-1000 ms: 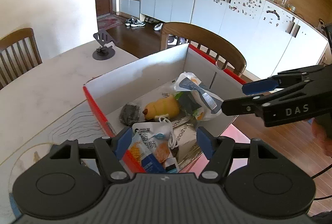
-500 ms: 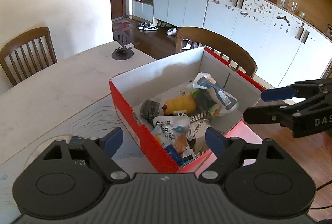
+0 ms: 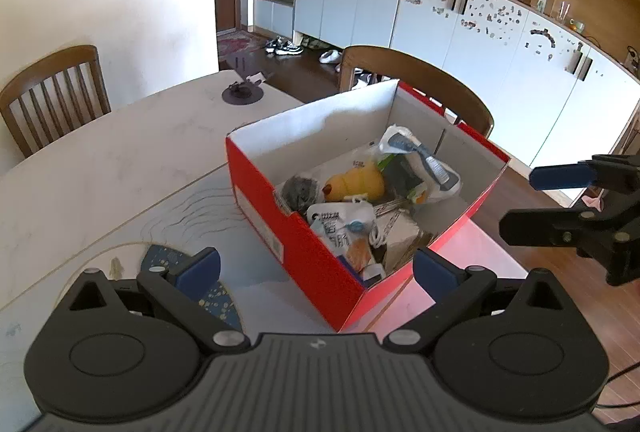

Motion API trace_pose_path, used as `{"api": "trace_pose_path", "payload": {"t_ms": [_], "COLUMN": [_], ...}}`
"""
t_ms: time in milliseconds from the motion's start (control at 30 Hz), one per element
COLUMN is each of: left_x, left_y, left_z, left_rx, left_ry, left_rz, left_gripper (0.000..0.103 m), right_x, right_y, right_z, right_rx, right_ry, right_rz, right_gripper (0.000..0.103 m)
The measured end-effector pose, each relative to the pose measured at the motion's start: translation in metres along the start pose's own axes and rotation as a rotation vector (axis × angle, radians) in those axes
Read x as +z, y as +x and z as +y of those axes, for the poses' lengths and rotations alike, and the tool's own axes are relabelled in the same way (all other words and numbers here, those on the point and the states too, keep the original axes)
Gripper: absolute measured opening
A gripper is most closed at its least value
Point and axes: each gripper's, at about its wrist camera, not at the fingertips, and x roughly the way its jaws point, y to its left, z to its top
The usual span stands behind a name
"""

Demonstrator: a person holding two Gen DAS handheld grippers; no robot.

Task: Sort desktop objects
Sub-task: 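Withdraw both tools from the box away over the table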

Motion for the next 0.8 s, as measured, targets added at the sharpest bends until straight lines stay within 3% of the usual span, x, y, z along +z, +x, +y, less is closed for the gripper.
{"api": "trace_pose_path", "payload": {"t_ms": [800], "left_x": [-0.022], "left_y": [-0.019], "left_z": [0.013], "left_rx": [0.021], "left_ry": [0.024], "left_rz": [-0.003], "left_gripper": [0.103], "right_x": [-0.024], "right_y": [-0.002], "right_z": [0.029], "right_rx": [-0.096], "right_ry": [0.044], "right_rz": [-0.045], "right_gripper": [0.099]}}
